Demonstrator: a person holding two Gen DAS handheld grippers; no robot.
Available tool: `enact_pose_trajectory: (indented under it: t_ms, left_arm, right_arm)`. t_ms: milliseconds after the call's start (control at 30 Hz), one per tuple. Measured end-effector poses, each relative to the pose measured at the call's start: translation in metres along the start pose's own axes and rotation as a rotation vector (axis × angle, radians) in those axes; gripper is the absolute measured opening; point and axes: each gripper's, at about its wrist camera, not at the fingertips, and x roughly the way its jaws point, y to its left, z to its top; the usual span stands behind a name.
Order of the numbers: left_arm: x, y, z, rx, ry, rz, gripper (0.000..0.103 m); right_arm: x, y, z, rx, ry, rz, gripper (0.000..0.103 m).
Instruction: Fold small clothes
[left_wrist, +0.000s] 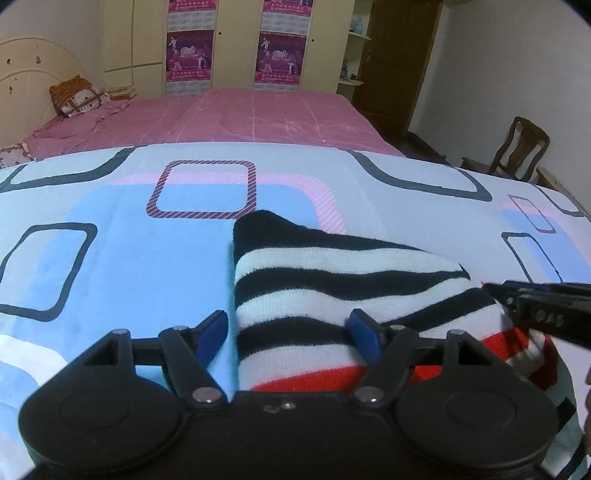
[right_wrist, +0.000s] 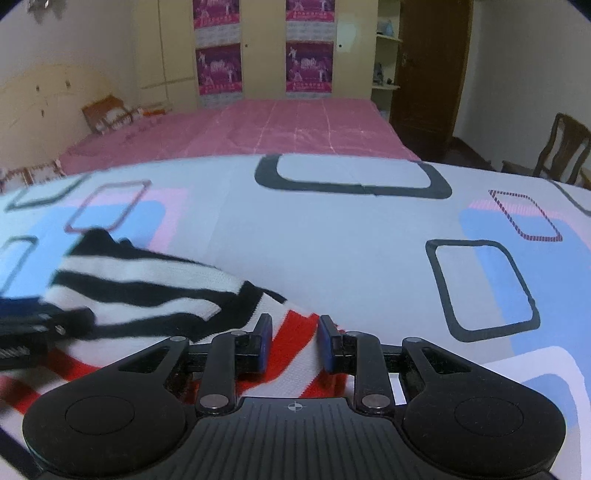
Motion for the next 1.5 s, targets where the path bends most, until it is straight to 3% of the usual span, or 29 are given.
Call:
enact_pose_trajectory:
  t_ms: [167, 467, 767, 1100, 1400, 1500]
  left_arm:
    - [-0.002, -0.004, 0.002, 0.000, 0.001, 0.008, 0.072]
    - [-0.021, -0.006, -0.002, 0.017, -0.017, 0.002, 0.071]
    - [-0.064, -0.009, -0.025, 0.039, -0.037, -0.036, 0.071]
    - [-0.058, -0.009, -0.036, 0.043, -0.013, -0.015, 0.075]
    - [-0.103, -0.003, -0.061, 0.028, -0.058, -0.040, 0.074]
    - [-0.113, -0.003, -0.073, 0.038, -0.023, -0.073, 0.073]
  right_arm:
    - [-0.022, 0.003, 0.001, 0.011, -0.047, 0.043, 0.027]
    - [-0.046, 0.013, -0.007, -0.020, -0.052, 0.107, 0.027]
    - [-0.056, 0.017, -0.035, -0.096, -0.033, 0.081, 0.027]
    - [-0.046, 0.008, -0.044, -0.067, -0.032, 0.087, 0.027]
    - [-0.114, 0.000, -0.054, -0.029, -0.098, 0.130, 0.027]
    - [-0.132, 0.001, -0.069, -0.033, -0.088, 0.135, 0.027]
